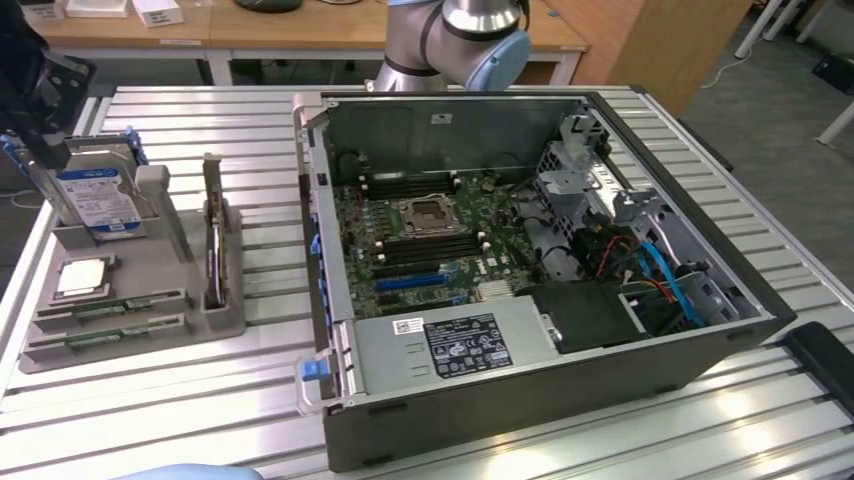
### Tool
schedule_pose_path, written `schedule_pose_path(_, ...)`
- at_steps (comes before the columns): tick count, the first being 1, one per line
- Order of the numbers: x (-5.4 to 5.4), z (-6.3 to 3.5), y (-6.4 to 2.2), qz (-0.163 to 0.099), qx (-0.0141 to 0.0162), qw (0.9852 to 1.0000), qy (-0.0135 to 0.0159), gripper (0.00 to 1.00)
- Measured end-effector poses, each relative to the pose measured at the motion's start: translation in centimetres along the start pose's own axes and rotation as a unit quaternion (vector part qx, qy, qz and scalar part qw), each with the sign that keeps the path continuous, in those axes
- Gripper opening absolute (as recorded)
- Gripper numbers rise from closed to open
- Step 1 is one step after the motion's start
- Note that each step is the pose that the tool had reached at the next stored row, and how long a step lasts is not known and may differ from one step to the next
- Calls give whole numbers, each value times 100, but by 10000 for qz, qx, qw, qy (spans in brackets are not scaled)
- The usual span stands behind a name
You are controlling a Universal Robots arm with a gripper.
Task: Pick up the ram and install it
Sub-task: 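Pick up the ram and move it above insertion slot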
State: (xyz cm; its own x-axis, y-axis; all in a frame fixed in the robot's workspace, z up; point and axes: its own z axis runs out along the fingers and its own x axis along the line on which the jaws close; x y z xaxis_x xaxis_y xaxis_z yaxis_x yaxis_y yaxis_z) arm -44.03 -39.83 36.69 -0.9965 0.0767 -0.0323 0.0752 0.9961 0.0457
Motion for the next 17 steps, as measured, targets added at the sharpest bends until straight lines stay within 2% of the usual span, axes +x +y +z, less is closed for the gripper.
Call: schedule_pose_path(17,11,309,-14,0,0,10000,0,10)
